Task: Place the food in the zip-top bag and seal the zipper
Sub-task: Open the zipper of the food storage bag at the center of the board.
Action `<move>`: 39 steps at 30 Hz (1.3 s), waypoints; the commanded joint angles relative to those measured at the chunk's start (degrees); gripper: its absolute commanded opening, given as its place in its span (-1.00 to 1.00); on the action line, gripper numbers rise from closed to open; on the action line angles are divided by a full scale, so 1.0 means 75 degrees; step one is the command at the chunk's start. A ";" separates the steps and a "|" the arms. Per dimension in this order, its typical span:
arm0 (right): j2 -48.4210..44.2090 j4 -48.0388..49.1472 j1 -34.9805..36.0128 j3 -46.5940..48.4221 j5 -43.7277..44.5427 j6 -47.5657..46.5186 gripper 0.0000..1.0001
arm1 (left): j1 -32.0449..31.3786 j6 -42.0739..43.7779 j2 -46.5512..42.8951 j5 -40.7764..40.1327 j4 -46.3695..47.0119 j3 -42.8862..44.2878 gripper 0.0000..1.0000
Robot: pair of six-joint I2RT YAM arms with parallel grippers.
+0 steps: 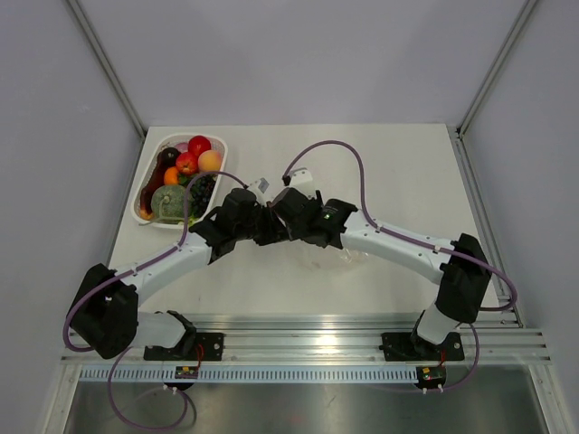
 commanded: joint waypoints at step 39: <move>-0.1959 -0.0524 -0.0390 -0.0124 0.1583 0.0231 -1.00 | -0.0004 0.2652 -0.0593 -0.1164 -0.3561 0.2937 -1.00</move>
